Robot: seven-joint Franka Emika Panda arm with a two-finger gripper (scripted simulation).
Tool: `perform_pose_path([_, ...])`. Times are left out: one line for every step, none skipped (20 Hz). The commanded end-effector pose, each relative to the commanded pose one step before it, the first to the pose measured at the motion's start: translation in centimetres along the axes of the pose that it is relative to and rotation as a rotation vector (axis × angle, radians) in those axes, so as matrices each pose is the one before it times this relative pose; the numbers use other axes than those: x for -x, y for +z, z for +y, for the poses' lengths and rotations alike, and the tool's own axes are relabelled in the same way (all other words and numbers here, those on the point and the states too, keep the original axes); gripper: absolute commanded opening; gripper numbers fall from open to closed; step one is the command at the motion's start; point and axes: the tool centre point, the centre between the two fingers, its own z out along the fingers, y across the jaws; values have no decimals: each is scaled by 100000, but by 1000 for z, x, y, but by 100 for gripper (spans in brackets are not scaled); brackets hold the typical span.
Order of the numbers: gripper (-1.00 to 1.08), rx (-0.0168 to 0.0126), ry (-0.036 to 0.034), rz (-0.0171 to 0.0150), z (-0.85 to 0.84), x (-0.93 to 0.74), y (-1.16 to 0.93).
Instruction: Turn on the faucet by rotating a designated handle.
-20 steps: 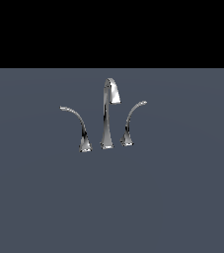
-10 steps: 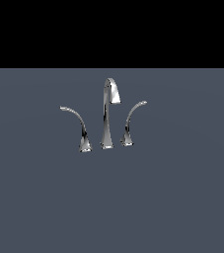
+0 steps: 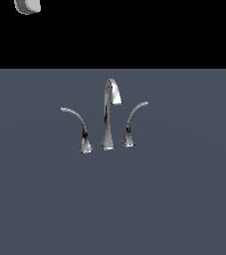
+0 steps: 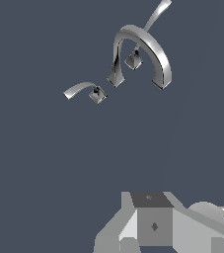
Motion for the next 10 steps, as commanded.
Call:
perform_pose_path([-100,-89,5301,-80,-1215,-526,1318])
perform_pose_path([-100,-4,2033,-30,-474,-211,510])
perform_pose_path([-100,-4,2020,-30,-471,-210,506])
perform_pose_path([-100,-5,2005,-30,-468,-210,502])
perform_pose_path([-100,-5,1989,-30,-464,-210,498])
perform_pose_path([-100,-5,1971,-29,-460,-208,493])
perform_pose_path([-100,-5,1954,-29,-456,-208,488])
perform_pose_path([-100,-4,1935,-28,-451,-207,483])
perform_pose_path([-100,-3,1915,-27,-447,-206,477])
perform_pose_path([-100,-2,1895,-25,-442,-205,472])
